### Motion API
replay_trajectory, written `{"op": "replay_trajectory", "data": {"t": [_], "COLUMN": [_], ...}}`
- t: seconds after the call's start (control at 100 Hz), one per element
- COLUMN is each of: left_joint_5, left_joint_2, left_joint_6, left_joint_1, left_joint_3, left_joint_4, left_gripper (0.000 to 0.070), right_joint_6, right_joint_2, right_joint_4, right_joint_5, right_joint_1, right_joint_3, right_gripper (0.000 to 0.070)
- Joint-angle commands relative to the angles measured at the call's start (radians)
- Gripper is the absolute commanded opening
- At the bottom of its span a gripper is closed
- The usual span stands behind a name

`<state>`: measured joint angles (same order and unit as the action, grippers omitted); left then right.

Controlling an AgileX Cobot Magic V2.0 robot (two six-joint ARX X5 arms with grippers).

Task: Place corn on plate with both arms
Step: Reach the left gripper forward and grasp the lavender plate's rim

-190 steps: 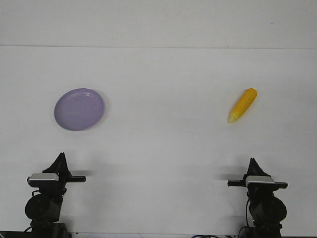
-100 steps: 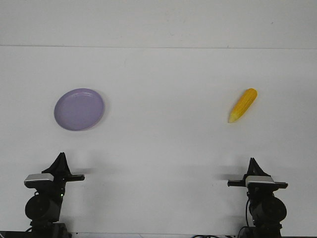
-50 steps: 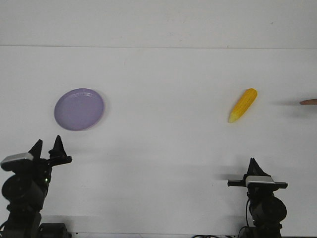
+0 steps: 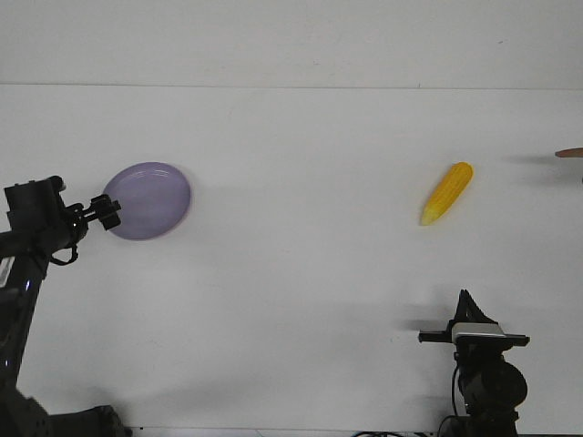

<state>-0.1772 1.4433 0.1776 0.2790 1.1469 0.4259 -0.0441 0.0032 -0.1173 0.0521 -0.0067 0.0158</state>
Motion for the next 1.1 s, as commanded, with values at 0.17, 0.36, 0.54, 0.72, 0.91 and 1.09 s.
{"op": "replay_trajectory", "data": {"t": [0.17,0.36,0.54,0.72,0.91,1.09], "left_joint_5": [-0.027,-0.029,-0.027,-0.027,-0.027,-0.026], "left_joint_2": [0.232,0.319,0.347,0.363,0.363,0.368], "left_joint_6": [-0.004,-0.004,0.0,0.0,0.002,0.003], "left_joint_1": [0.016,0.016,0.016,0.015,0.013,0.006], "left_joint_3": [0.085,0.09,0.09,0.09,0.09,0.09], "left_joint_4": [-0.034,-0.076,-0.127,-0.146,-0.159,-0.158], "left_gripper": [0.0464,0.0463,0.0448,0.0395,0.0245,0.0079], "right_joint_6": [0.015,0.015,0.015,0.015,0.015,0.015], "right_joint_2": [-0.002,-0.002,-0.002,-0.002,-0.002,-0.002], "right_joint_4": [0.012,0.012,0.012,0.012,0.012,0.012], "right_joint_5": [0.0,0.0,0.0,0.0,0.0,0.0], "right_joint_1": [0.0,0.0,0.0,0.0,0.0,0.0], "right_joint_3": [-0.003,-0.003,-0.003,-0.003,-0.003,-0.003], "right_gripper": [0.0017,0.0017,0.0017,0.0017,0.0017,0.0017]}}
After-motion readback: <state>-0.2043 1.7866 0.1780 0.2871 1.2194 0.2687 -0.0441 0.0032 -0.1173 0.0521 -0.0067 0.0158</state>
